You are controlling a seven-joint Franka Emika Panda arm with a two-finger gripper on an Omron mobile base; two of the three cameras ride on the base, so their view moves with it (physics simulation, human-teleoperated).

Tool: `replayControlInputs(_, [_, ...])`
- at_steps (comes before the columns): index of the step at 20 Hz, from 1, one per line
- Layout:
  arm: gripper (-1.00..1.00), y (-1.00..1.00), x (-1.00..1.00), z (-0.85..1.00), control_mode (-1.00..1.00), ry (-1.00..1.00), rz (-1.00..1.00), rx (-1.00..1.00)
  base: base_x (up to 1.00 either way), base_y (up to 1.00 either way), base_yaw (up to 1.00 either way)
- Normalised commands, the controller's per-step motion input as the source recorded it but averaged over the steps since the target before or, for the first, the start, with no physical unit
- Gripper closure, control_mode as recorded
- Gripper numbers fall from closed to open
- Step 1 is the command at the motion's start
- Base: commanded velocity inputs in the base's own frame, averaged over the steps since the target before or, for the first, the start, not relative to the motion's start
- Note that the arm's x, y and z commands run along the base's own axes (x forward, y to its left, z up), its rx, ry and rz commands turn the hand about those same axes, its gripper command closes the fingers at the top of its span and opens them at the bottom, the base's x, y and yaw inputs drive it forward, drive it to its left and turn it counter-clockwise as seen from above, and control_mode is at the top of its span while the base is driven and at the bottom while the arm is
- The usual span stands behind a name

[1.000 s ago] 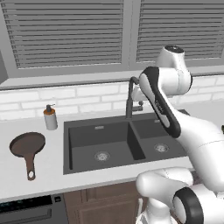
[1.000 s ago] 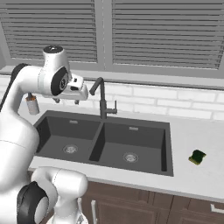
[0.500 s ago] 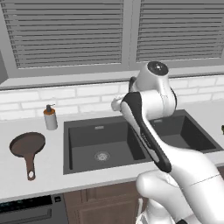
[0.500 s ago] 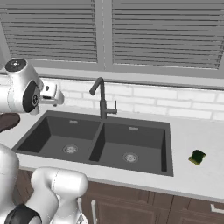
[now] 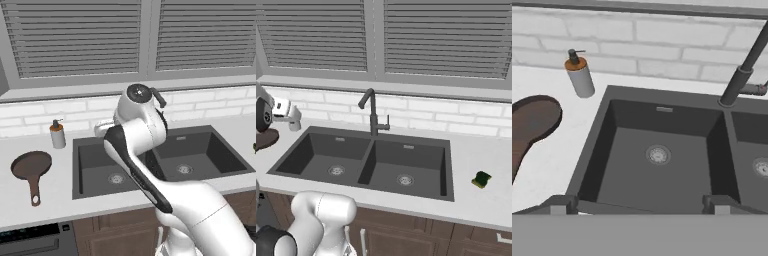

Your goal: Pick the pan and sponge and place them into the sink. Then turn on the water.

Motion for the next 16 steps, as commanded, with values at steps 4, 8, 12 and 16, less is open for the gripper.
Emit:
replayControlInputs(4, [-1.0, 0.91, 0.0, -0.18, -1.0, 0.12, 0.0, 0.0, 0.0, 0.0, 0.0])
replayControlInputs(8, [-1.0, 0.78, 0.0, -0.27, -1.0, 0.11, 0.0, 0.07, 0.0, 0.0, 0.0])
replayControlInputs(12, [-1.0, 0.67, 0.0, -0.41, -1.0, 0.13, 0.0, 0.12, 0.0, 0.0, 0.0])
replayControlInputs(16, [-1.0, 0.69, -0.02, -0.57, -1.0, 0.12, 0.0, 0.1, 0.0, 0.0, 0.0])
